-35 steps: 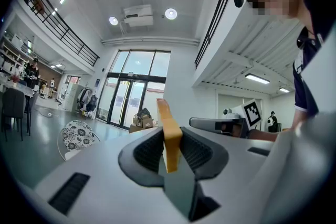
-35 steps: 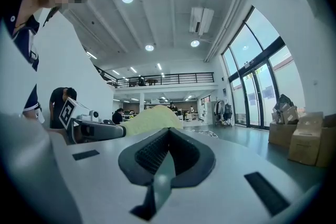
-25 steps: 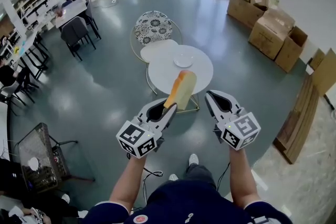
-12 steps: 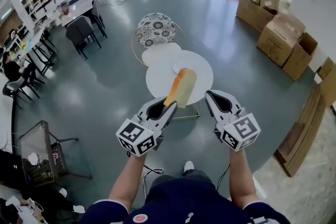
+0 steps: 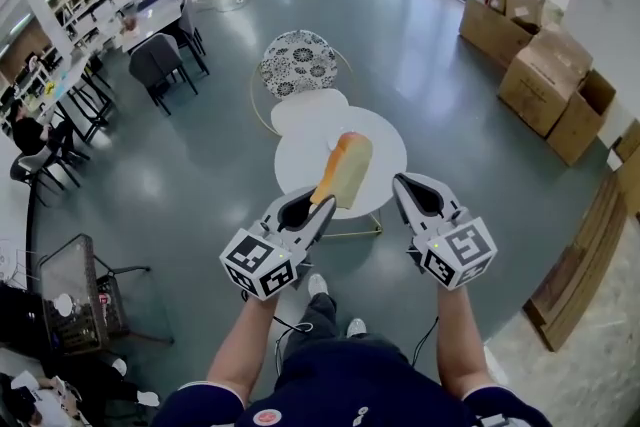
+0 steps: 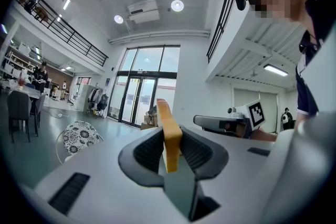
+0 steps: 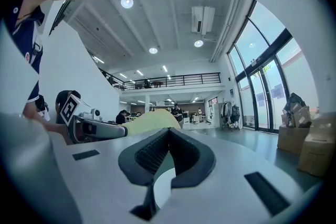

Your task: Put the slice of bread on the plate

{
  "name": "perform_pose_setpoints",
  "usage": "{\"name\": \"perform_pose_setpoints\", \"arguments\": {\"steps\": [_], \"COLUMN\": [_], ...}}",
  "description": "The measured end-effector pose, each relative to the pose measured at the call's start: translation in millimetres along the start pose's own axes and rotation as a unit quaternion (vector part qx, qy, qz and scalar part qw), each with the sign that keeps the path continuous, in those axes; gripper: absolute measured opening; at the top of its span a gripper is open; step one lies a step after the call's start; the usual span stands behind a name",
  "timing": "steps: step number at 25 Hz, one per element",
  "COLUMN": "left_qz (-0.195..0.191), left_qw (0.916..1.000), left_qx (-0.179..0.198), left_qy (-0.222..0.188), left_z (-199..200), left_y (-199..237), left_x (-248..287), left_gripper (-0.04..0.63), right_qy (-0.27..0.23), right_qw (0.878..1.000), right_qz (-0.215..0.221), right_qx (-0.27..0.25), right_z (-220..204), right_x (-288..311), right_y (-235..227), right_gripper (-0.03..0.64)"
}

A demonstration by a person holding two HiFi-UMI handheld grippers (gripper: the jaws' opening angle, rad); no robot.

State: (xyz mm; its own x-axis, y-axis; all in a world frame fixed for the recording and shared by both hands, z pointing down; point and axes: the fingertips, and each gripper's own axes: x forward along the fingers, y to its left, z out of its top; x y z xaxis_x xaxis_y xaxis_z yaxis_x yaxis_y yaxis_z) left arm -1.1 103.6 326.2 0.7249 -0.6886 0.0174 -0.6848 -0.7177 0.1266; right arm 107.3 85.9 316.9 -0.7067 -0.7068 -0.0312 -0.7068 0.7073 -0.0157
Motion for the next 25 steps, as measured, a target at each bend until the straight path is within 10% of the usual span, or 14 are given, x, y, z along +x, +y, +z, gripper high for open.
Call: {"name": "perform_pose_setpoints", "arguments": {"steps": [25], "left_qz": [-0.028], "left_qw": [0.9993], "left_qx": [-0.017], "left_qy": [0.017], "left_z": [-6.0], "left_y": [218.9], "left_x": [116.7], "left_gripper": [0.095], "right_qy": [0.046], "right_qw": [0.998], "right_qz": [-0.035], "right_qx": [-0.006], "right_z": [-33.0], "right_x": [203.2], "right_y": [-111.5], "right_gripper": [0.008]}}
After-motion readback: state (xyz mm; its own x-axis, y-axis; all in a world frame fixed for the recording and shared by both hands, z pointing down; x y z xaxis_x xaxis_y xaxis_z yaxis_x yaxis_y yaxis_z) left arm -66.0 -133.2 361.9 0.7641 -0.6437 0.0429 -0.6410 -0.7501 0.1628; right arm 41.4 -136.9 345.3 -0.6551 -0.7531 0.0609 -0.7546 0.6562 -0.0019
